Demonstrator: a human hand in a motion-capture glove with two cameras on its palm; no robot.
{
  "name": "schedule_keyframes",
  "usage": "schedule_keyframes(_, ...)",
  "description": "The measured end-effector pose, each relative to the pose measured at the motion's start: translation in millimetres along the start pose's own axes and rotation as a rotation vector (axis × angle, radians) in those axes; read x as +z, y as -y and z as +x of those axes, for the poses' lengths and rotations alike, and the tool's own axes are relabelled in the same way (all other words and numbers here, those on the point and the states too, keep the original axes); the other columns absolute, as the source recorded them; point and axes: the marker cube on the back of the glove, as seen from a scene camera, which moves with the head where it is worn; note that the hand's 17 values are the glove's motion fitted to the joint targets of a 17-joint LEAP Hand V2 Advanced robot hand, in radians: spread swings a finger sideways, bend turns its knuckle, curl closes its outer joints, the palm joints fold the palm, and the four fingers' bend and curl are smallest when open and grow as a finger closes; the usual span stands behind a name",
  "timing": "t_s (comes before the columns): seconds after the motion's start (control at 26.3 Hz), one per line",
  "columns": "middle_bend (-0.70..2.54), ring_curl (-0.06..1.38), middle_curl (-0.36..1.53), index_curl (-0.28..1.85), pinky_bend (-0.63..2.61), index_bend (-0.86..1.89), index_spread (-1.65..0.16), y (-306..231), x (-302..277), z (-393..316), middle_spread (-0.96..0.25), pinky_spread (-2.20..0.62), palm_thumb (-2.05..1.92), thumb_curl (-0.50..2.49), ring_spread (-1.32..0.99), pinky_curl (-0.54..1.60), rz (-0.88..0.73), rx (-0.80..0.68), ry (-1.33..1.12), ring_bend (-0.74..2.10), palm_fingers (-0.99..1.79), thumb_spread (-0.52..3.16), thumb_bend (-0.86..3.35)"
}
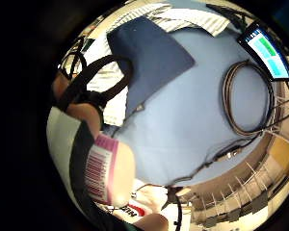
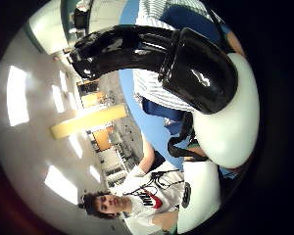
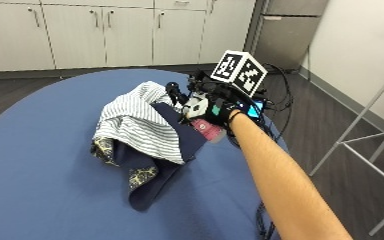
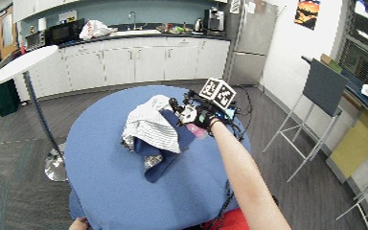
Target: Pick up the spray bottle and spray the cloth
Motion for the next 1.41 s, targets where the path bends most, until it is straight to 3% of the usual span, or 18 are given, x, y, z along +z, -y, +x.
schedule_keyframes(0.72, 0.39, 0.45, 0.5, 0.23, 0.45, 0.09, -0.18, -6, 5, -13, -0.12, -0.13, 0.95, 0.62, -0.12, 0.4, 0.021, -0.049, 0.017, 0.65, 1.16, 0.65, -0.03)
schedule_keyframes(1.1, 0.4, 0.44, 0.5, 0.24, 0.46, 0.1, -0.18, -22, 20, -107, -0.11, -0.13, 0.95, 0.63, -0.13, 0.41, 0.168, -0.442, 0.307, 0.61, 1.11, 0.68, -0.03)
schedule_keyframes(1.41, 0.37, 0.43, 0.49, 0.25, 0.39, 0.12, -0.21, -16, 136, -162, -0.13, -0.13, 0.95, 0.61, -0.14, 0.41, 0.06, -0.599, 0.421, 0.55, 1.04, 0.77, -0.02)
